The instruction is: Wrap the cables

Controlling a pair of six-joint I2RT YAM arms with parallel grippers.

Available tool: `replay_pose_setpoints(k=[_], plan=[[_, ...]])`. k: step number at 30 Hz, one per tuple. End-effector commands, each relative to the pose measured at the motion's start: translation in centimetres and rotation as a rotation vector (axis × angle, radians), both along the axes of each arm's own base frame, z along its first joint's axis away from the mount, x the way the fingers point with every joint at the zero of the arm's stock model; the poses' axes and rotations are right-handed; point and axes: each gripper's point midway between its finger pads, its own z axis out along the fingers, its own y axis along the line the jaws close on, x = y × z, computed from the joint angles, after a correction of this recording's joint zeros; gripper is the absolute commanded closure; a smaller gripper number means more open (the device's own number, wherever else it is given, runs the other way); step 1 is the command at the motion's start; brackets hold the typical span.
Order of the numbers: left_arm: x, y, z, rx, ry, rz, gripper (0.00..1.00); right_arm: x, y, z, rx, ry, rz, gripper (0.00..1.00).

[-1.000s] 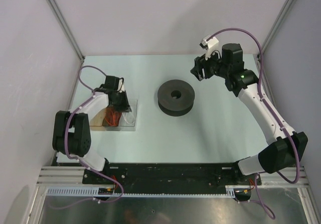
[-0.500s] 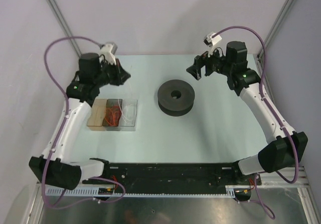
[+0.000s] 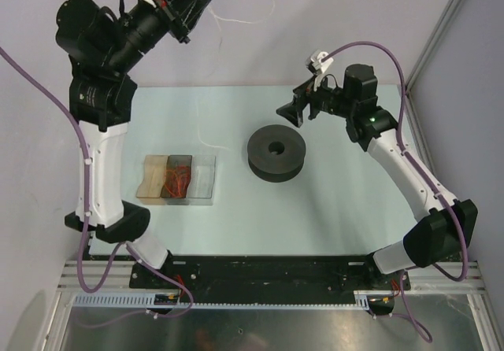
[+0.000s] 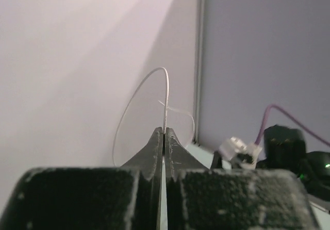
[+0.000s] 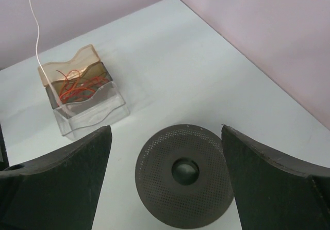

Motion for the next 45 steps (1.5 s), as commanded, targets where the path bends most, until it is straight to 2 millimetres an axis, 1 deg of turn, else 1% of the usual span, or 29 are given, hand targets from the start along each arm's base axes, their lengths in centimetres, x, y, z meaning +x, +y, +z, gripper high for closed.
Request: replay_pose_setpoints(k=[1, 4, 7, 9, 10, 13, 16, 18, 20, 23, 25, 28, 31, 34, 36, 37, 39, 41, 42, 43, 44, 45], plan=[[-2.1, -2.3, 3.4, -0.095, -0.084, -0.092, 1.0, -1.1, 2.0, 1.7, 0.054, -0.072, 0.08, 0.08], [-2.8, -3.0, 5.1, -0.161, -0.136, -0.096, 1.0, -1.7, 3.4, 1.8, 0.08, -0.11, 0.121, 0.08], [-3.3, -3.1, 6.4, -0.213, -0.169, -0.087, 1.0, -2.7, 5.3, 0.5, 0.082, -0.104, 0.193, 0.08], [-3.3, -3.2, 6.7, -0.237, -0.165, -0.088, 1.0, -3.6, 6.6, -0.9, 0.066, -0.092, 0.254, 0.08], [-3.3, -3.4, 6.7, -0.244, -0.157, -0.094, 1.0, -4.0, 7.1, -1.9, 0.046, -0.093, 0.278, 0.07], [-3.3, -3.9, 6.1, -0.248, -0.126, -0.122, 1.0, -3.8, 7.9, -5.9, -0.022, -0.064, 0.283, 0.06], [-3.7, -4.3, 5.5, -0.242, -0.104, -0.154, 1.0, -3.3, 8.1, -9.9, -0.089, -0.014, 0.299, 0.06], [-3.6, -4.4, 5.3, -0.237, -0.098, -0.158, 1.0, -3.9, 8.0, -12.2, -0.124, 0.043, 0.333, 0.05], [-3.6, -4.3, 5.1, -0.234, -0.097, -0.153, 1.0, -4.8, 8.3, -12.8, -0.114, 0.065, 0.378, 0.03], [-3.4, -4.3, 4.9, -0.234, -0.088, -0.146, 1.0, -6.3, 9.3, -12.7, -0.072, 0.044, 0.448, 0.02], [-3.4, -4.2, 4.9, -0.238, -0.087, -0.142, 1.0, -7.5, 10.6, -13.3, -0.072, 0.026, 0.502, 0.02], [-3.5, -4.1, 5.0, -0.242, -0.09, -0.139, 1.0, -9.0, 12.5, -14.9, -0.099, -0.038, 0.581, 0.02], [-3.5, -4.1, 5.0, -0.243, -0.087, -0.141, 1.0, -9.4, 13.9, -17.1, -0.145, -0.13, 0.62, 0.01], [-3.7, -4.0, 5.0, -0.243, -0.085, -0.143, 1.0, -8.9, 15.2, -18.5, -0.167, -0.206, 0.63, 0.01], [-3.7, -4.0, 5.0, -0.242, -0.087, -0.141, 1.0, -8.5, 15.9, -19.4, -0.174, -0.234, 0.624, 0.02], [-3.7, -3.9, 5.0, -0.242, -0.089, -0.138, 1.0, -8.1, 16.1, -20.0, -0.184, -0.24, 0.615, 0.04], [-3.7, -3.6, 5.2, -0.248, -0.094, -0.122, 1.0, -7.8, 16.2, -21.2, -0.203, -0.227, 0.602, 0.13], [-3.6, -3.0, 5.5, -0.258, -0.103, -0.093, 1.0, -7.5, 15.6, -22.2, -0.222, -0.195, 0.588, 0.28], [-3.4, -2.6, 5.7, -0.267, -0.105, -0.073, 1.0, -7.5, 15.2, -22.6, -0.227, -0.173, 0.58, 0.37], [-3.1, -2.0, 5.9, -0.278, -0.107, -0.046, 1.0, -7.6, 14.8, -22.8, -0.23, -0.152, 0.575, 0.5], [-2.9, -1.5, 6.1, -0.289, -0.11, -0.014, 1.0, -7.9, 14.4, -22.8, -0.232, -0.132, 0.57, 0.65], [-2.5, -0.7, 6.4, -0.302, -0.115, 0.03, 1.0, -8.1, 14.0, -22.6, -0.231, -0.112, 0.565, 0.82]])
